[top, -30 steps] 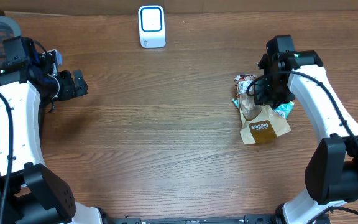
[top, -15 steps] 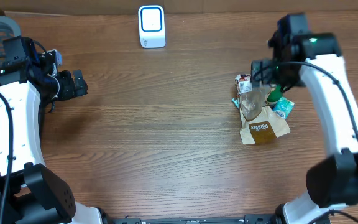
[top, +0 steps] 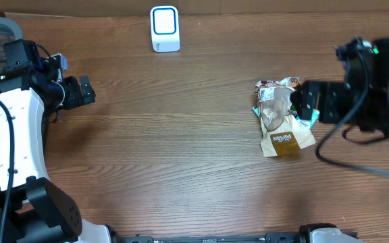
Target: Scan the item barcode
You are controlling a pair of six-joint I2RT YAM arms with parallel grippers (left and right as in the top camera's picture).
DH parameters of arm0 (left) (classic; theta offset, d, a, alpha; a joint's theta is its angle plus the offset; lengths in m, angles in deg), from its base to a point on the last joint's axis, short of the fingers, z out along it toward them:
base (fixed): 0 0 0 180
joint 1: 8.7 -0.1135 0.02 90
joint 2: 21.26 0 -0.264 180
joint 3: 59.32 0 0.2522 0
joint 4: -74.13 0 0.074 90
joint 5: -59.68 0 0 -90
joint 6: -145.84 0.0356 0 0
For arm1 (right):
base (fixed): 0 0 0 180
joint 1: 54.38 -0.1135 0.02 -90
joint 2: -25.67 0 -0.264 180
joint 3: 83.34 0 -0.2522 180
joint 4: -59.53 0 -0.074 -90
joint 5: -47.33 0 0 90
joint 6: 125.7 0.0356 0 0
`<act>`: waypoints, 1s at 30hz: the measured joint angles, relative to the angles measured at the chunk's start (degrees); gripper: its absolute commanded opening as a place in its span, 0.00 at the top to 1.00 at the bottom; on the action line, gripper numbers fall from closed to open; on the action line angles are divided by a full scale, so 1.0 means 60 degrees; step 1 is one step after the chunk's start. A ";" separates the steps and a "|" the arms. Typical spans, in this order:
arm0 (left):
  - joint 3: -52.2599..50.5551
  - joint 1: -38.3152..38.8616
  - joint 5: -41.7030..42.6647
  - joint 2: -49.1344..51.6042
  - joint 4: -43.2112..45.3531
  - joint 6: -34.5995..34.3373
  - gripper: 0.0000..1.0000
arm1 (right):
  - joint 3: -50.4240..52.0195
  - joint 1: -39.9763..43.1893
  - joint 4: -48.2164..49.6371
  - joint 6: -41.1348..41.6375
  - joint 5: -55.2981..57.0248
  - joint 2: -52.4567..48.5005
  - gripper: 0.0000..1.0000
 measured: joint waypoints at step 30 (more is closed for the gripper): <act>0.0000 0.0000 -0.0004 0.0000 0.0000 0.0000 0.00 | 0.2390 0.0000 0.3909 0.0240 0.0124 0.1716 0.00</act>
